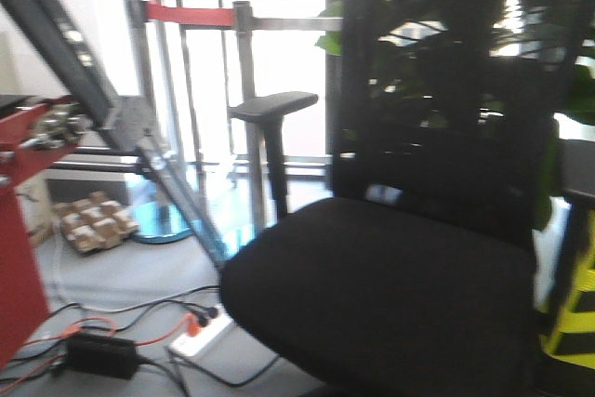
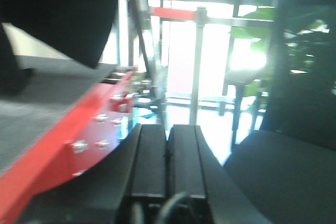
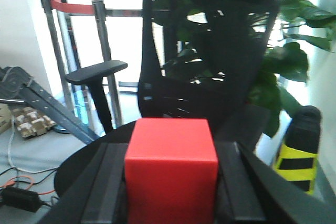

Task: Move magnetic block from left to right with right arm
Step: 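Drive the base across the room toward the black office chair, then turn the base to face the second table near the grey crate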

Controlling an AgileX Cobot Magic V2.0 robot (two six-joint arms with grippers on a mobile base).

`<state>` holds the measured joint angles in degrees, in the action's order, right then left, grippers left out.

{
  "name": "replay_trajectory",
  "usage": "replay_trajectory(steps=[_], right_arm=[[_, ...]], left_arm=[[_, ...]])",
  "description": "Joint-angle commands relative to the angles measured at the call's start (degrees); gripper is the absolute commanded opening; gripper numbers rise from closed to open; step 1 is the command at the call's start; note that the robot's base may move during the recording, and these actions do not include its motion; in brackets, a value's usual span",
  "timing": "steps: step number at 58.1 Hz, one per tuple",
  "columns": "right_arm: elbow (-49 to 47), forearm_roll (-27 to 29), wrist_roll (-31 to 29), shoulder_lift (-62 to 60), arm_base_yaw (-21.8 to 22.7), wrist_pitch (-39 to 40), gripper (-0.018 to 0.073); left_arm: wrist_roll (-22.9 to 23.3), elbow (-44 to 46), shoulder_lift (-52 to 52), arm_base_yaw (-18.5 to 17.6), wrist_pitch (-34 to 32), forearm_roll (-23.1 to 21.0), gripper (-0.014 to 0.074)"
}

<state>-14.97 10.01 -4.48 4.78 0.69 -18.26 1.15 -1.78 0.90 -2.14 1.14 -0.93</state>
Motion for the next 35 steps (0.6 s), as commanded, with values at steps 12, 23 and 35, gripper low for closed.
replay_trajectory(steps=[12,23,35], right_arm=[[-1.7,0.3,-0.1,0.6,0.1,4.7,0.038],[-1.7,0.3,-0.1,0.6,0.1,4.7,0.038],[-1.7,0.3,-0.1,0.6,0.1,4.7,0.038]], left_arm=[[0.1,-0.6,0.4,-0.4,-4.7,-0.4,-0.0117],[0.1,-0.6,0.4,-0.4,-4.7,-0.4,-0.0117],[0.1,-0.6,0.4,-0.4,-4.7,-0.4,-0.0117]])
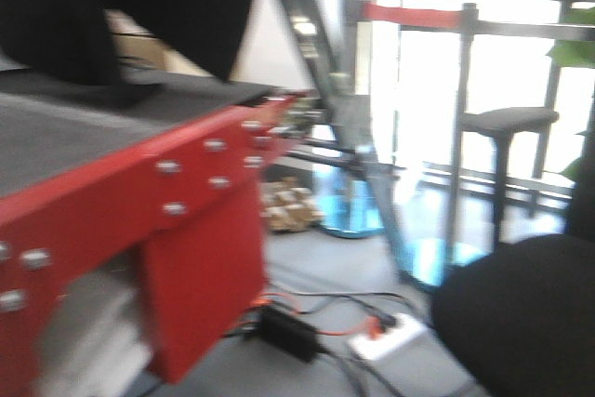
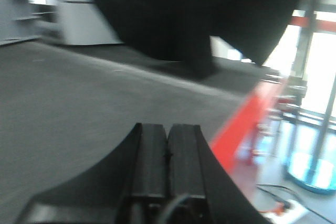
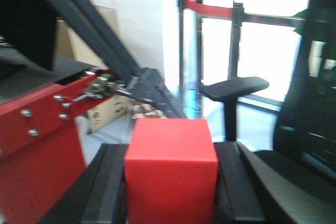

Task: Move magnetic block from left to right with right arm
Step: 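Turn the base to face the second table near the grey crate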

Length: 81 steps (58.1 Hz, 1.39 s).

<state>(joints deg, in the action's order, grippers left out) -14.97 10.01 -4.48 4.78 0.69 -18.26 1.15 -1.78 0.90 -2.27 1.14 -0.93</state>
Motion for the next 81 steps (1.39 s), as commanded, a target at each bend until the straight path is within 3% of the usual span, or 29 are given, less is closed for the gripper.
replay_trajectory(steps=[1,81], right_arm=[[-1.7,0.3,-0.1,0.6,0.1,4.7,0.038],[-1.7,0.3,-0.1,0.6,0.1,4.7,0.038]], left_arm=[[0.1,-0.6,0.4,-0.3,-4.7,-0.4,-0.0117],[0.1,-0.6,0.4,-0.3,-4.7,-0.4,-0.0117]])
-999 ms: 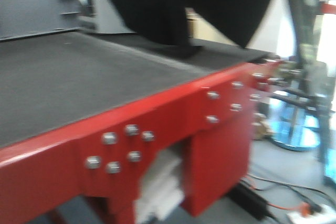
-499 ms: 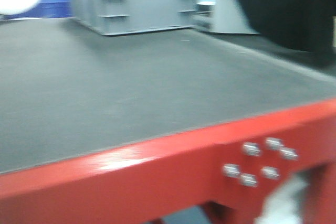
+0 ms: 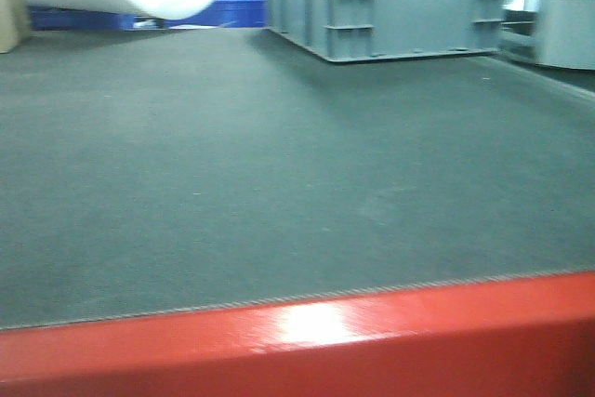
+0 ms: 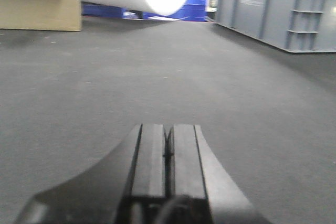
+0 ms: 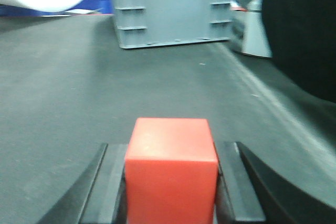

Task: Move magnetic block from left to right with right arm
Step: 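Turn the base to face the second table near the grey crate, then drive up to the second table edge holding the cube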

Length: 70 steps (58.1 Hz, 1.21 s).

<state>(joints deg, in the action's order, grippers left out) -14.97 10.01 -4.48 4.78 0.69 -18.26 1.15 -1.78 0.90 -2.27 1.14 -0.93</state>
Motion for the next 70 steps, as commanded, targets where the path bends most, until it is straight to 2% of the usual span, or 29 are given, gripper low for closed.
replay_trajectory(steps=[1,70], right_arm=[[-1.7,0.3,-0.1,0.6,0.1,4.7,0.038],[-1.7,0.3,-0.1,0.6,0.1,4.7,0.038]], left_arm=[[0.1,-0.6,0.4,-0.3,-4.7,-0.4,-0.0117],[0.1,-0.6,0.4,-0.3,-4.7,-0.4,-0.0117]])
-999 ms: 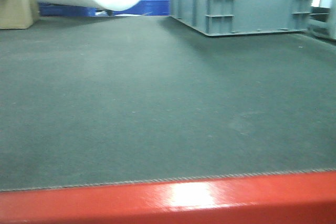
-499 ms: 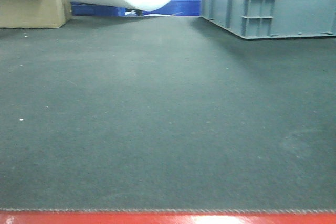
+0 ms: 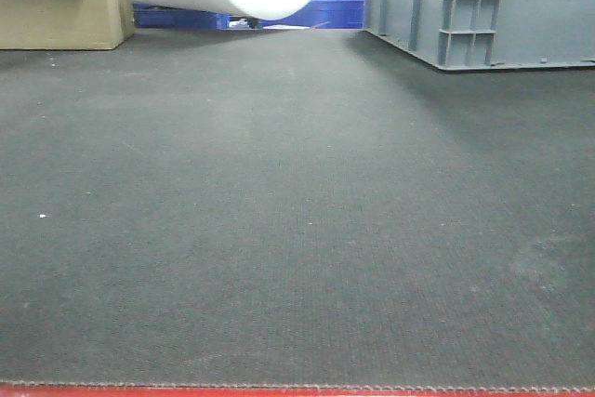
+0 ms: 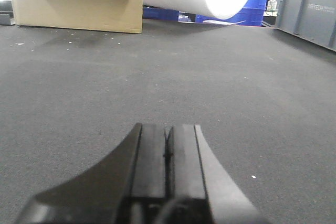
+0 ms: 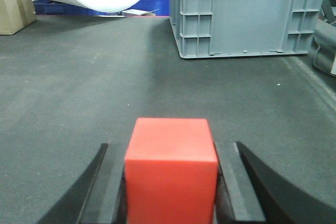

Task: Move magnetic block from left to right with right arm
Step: 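Drive up to the second table edge holding the cube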

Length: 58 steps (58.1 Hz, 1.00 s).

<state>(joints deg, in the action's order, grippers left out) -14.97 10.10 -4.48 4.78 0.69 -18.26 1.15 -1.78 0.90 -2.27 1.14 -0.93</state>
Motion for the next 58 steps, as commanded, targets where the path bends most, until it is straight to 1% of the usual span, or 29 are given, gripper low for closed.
replay_trajectory(steps=[1,58], right_arm=[[-1.7,0.2,-0.1,0.6,0.1,4.7,0.038],[-1.6,0.2,-0.1,0.6,0.1,4.6,0.038]], left_arm=[[0.1,-0.6,0.4,-0.3,-4.7,-0.4,-0.0117],[0.1,-0.6,0.4,-0.3,-4.7,-0.4,-0.0117]])
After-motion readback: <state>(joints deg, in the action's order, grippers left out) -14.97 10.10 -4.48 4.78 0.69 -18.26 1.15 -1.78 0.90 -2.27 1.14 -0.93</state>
